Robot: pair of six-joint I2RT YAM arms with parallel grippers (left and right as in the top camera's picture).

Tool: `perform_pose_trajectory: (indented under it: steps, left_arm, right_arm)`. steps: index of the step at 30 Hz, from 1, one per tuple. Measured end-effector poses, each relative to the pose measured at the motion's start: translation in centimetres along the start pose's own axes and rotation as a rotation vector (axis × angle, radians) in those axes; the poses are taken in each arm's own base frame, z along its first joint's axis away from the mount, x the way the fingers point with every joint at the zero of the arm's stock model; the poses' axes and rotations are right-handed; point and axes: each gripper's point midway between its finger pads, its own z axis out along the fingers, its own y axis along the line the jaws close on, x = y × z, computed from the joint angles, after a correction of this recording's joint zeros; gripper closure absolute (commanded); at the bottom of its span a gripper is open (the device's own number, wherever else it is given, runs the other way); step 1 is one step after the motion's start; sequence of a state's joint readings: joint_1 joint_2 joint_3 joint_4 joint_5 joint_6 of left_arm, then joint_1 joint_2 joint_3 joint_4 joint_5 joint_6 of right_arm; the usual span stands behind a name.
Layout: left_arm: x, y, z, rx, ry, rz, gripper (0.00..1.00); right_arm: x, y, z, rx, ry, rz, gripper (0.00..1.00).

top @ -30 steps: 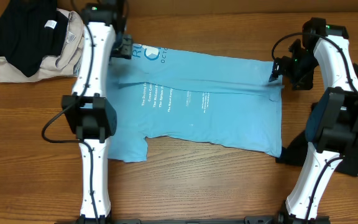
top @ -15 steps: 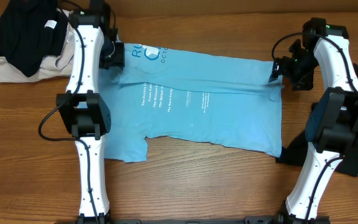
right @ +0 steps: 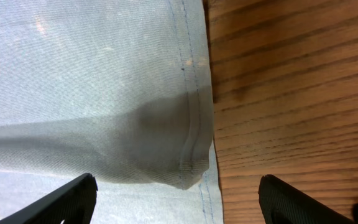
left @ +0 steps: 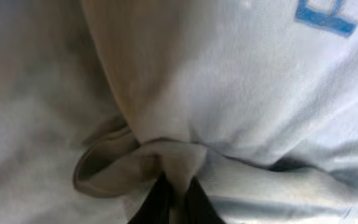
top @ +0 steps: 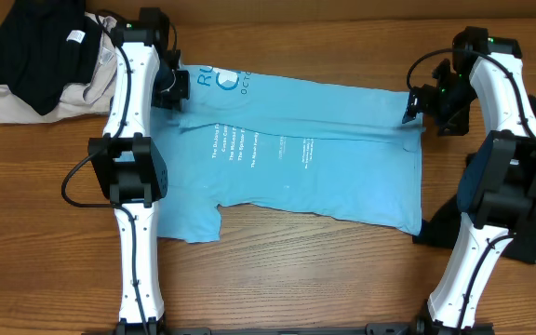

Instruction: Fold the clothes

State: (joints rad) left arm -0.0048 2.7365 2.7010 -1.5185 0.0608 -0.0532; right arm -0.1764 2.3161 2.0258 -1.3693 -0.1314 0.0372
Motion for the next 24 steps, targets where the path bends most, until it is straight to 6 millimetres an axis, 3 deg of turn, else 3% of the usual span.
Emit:
perform_pose_trajectory:
  steps: [4, 9, 13, 17, 24]
  left_arm:
    - [1.6, 0.3, -0.2, -0.004, 0.066, -0.008, 0.96]
    - [2.1, 1.3, -1.6, -0.010, 0.074, -0.028, 0.93]
    - [1.5, 2.6, -2.7, -0.026, 0.038, -0.047, 0.70]
    - [1.0, 4.0, -2.9, -0.048, 0.013, -0.063, 0.37]
    - [0.1, 4.8, -3.3, -0.048, -0.030, -0.082, 0.11]
  right_arm:
    - [0.0, 0.0, 0.0, 0.000, 0.000, 0.000, 0.13]
    - [0.0, 0.0, 0.0, 0.002, 0.000, 0.000, 0.13]
    - [0.0, 0.0, 0.0, 0.001, 0.000, 0.000, 0.13]
    - [0.0, 0.0, 0.0, 0.001, 0.002, 0.000, 0.14]
    - [0.8, 0.2, -0.2, -0.009, 0.029, 0.004, 0.16]
